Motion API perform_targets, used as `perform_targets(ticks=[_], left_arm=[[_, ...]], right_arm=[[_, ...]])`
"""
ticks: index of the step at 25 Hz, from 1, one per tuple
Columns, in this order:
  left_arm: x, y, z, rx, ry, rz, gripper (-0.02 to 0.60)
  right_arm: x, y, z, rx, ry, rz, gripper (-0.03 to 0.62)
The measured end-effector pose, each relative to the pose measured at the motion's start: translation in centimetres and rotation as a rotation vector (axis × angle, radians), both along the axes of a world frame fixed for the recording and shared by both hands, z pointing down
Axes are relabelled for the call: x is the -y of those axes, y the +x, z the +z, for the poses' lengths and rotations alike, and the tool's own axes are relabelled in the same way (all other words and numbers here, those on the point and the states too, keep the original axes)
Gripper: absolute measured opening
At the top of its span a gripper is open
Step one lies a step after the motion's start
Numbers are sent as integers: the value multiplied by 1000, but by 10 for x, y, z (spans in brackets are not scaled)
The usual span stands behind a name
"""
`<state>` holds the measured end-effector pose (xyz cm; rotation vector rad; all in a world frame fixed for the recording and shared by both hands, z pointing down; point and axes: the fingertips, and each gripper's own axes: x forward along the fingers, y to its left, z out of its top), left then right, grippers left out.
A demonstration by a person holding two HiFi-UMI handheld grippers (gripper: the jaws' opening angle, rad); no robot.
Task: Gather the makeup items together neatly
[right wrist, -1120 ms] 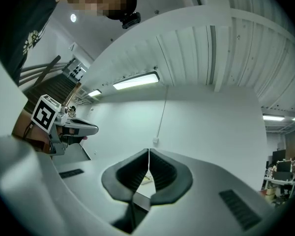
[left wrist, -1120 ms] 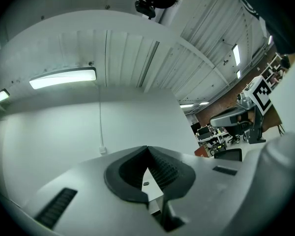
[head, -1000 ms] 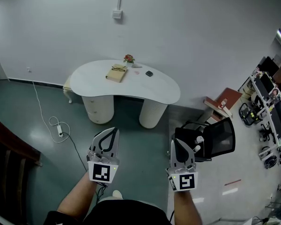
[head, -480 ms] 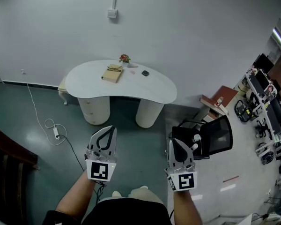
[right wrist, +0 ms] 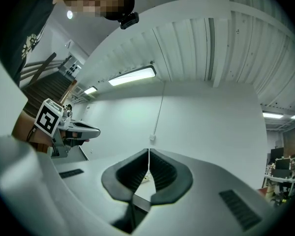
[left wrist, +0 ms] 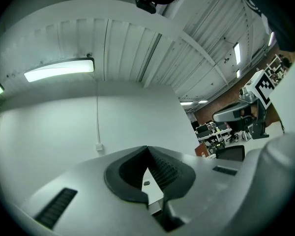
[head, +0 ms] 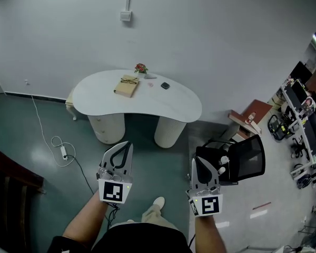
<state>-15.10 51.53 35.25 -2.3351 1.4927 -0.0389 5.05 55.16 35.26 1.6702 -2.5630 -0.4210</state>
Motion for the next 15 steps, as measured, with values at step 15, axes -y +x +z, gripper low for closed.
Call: perform_targets(ticks=[15], left_arm=[[91, 38, 4, 13, -22, -16, 17]], right_arm=[[97, 30, 13, 5, -30, -36, 26]])
